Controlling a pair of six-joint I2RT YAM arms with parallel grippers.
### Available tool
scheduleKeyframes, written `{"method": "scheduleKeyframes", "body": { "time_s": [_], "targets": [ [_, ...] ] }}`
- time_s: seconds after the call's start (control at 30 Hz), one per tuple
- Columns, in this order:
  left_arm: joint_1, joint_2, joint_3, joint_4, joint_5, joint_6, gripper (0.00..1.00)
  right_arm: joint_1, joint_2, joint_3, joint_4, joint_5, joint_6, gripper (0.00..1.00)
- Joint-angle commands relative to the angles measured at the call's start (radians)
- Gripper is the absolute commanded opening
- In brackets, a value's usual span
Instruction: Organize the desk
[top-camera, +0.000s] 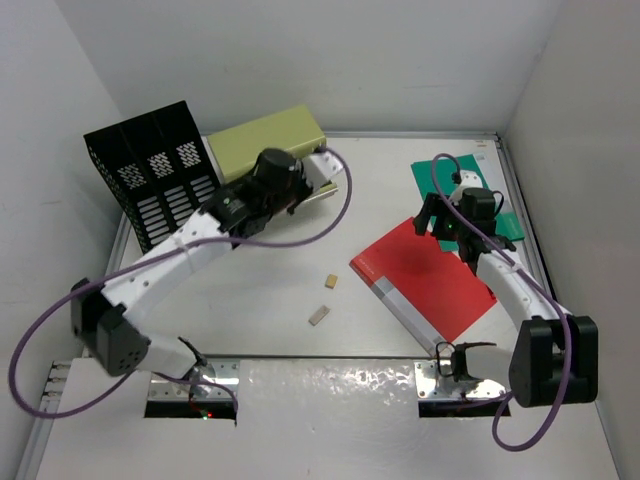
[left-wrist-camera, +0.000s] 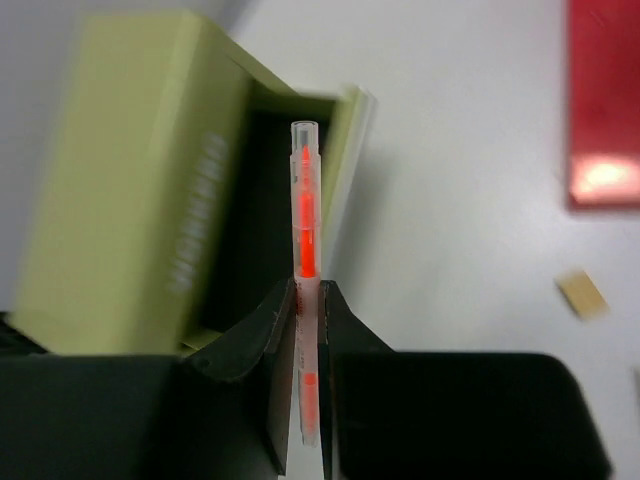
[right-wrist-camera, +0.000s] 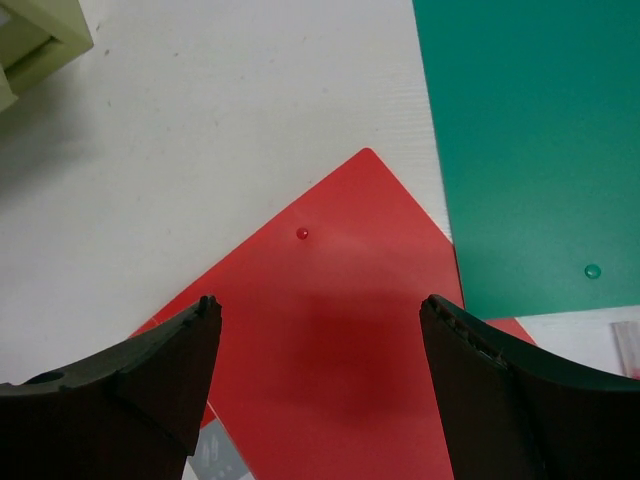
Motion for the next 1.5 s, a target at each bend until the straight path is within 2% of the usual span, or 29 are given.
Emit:
{"method": "scheduleKeyframes", "body": {
  "time_s": [0.0, 0.07, 0.17, 0.33, 0.4, 0.47, 0.5, 0.53, 0.6, 0.63, 0.73, 0.83, 0.97, 1.03, 1.23, 1.33, 1.37, 1.47],
  "targets": [
    [0.077, 0.169, 0.155, 0.133, -0.12, 0.102, 0.0, -0.014, -0.012, 0.007, 0.052, -0.071, 0.04, 0.78],
    [0.122, 0.281, 0.22, 0.148, -0.107, 0.119, 0.0, -0.017, -0.014, 0.013, 0.036, -0.047, 0.02, 0.78],
    [0.164, 0.37, 0.303, 0.156, -0.157, 0.176, 0.0, -0.032, -0.027, 0.006, -0.011, -0.013, -0.009, 0.79],
    [0.168, 0.413, 0.291, 0.196, -0.136, 0.228, 0.0, -0.121, -0.032, -0.02, 0.033, -0.097, 0.034, 0.81],
    [0.173, 0.435, 0.308, 0.207, -0.171, 0.234, 0.06, -0.154, -0.026, -0.007, 0.021, -0.039, 0.028, 0.82],
    [0.173, 0.444, 0.309, 0.193, -0.162, 0.241, 0.2, -0.158, -0.026, 0.003, -0.002, 0.091, -0.033, 0.82],
    [0.173, 0.449, 0.302, 0.193, -0.162, 0.241, 0.25, -0.158, -0.024, -0.005, 0.0, 0.251, -0.05, 0.82],
    [0.173, 0.452, 0.299, 0.194, -0.166, 0.244, 0.36, -0.158, -0.023, -0.013, 0.009, 0.321, -0.085, 0.82],
    [0.173, 0.459, 0.293, 0.193, -0.177, 0.239, 0.49, -0.16, -0.005, -0.033, 0.035, 0.456, -0.135, 0.84],
    [0.173, 0.461, 0.291, 0.191, -0.185, 0.236, 0.55, -0.166, 0.003, -0.033, 0.036, 0.481, -0.146, 0.84],
    [0.179, 0.467, 0.285, 0.184, -0.214, 0.227, 0.62, -0.198, 0.046, -0.017, 0.035, 0.521, -0.17, 0.84],
    [0.177, 0.447, 0.274, 0.165, -0.217, 0.207, 0.63, -0.282, 0.083, -0.004, 0.015, 0.474, -0.166, 0.83],
    [0.177, 0.38, 0.289, 0.099, -0.15, 0.141, 0.63, -0.431, 0.117, -0.031, 0.035, 0.314, -0.103, 0.72],
    [0.179, 0.339, 0.296, 0.063, -0.108, 0.106, 0.63, -0.477, 0.158, -0.031, 0.056, 0.276, -0.08, 0.7],
    [0.179, 0.193, 0.196, 0.053, 0.008, 0.055, 0.63, -0.491, 0.278, 0.102, -0.095, 0.363, -0.187, 0.7],
    [0.177, 0.138, 0.124, 0.081, -0.011, 0.086, 0.63, -0.529, 0.31, 0.09, -0.045, 0.265, -0.193, 0.73],
    [0.177, 0.13, 0.103, 0.082, -0.016, 0.092, 0.63, -0.54, 0.327, 0.107, -0.056, 0.221, -0.196, 0.74],
    [0.179, 0.116, 0.09, 0.073, -0.028, 0.098, 0.63, -0.546, 0.419, 0.177, -0.143, 0.211, -0.231, 0.74]
  ]
}}
